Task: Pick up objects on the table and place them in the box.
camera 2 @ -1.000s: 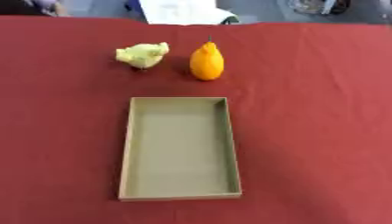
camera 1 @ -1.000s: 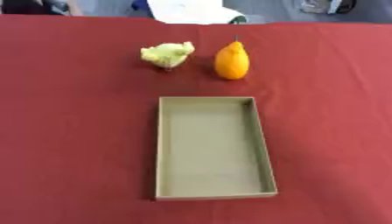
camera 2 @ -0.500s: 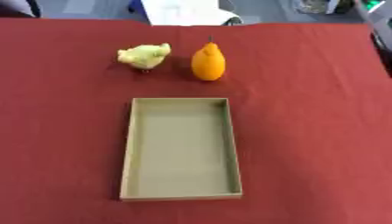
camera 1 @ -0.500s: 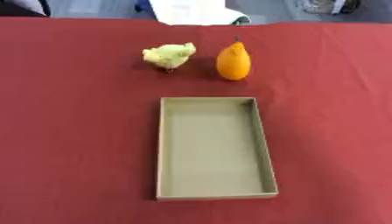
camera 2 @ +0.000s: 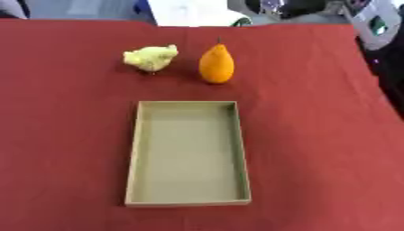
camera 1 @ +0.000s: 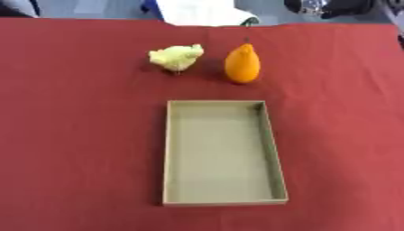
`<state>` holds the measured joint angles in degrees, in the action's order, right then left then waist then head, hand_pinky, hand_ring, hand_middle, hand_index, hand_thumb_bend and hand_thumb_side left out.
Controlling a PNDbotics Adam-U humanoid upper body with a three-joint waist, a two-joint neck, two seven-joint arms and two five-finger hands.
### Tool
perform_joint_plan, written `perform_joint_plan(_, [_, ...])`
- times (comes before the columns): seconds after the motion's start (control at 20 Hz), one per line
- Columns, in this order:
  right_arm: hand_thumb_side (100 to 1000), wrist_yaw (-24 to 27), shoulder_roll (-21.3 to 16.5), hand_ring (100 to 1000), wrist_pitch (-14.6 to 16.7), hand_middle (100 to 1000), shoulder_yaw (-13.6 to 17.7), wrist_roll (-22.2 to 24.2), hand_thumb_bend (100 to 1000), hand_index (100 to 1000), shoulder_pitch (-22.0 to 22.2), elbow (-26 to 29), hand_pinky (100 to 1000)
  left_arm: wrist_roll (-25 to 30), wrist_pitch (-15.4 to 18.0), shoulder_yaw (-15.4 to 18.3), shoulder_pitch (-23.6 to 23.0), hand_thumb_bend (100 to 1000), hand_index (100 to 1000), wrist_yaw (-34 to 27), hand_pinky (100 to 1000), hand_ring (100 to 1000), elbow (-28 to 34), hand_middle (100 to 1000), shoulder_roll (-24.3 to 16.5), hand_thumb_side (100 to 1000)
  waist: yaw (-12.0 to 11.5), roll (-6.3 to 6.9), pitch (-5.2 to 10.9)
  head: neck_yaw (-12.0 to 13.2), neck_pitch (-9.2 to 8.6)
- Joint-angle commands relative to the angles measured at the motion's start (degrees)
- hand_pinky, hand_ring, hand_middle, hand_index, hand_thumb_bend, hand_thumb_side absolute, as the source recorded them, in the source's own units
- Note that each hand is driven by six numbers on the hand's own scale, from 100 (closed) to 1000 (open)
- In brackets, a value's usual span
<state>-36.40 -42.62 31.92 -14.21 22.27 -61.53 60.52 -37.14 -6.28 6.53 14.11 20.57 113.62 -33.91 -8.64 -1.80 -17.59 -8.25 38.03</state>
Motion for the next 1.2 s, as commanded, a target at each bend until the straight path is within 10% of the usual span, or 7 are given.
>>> perform_joint_plan(0.05, [1000,-0.4,-0.5,873,1.1,884,0.0,1.8,323,951,-1.4,-1.3,849,0.2,0.1,0.1,0.6,444,811,-0.2,759,803,1.0,525,-2.0,602,-0.1,0.29,1.44,0.0,0.25])
perform_joint_plan(1.2, [708,-3.7,7.2,861,-0.6,877,1.6,8.0,378,967,-3.5,-9.4,816,0.4,0.3,-0.3,1.2,436,810,-0.5,753,804,1.0,523,-1.2,599,-1.6,0.04,0.59,-0.8,-0.37])
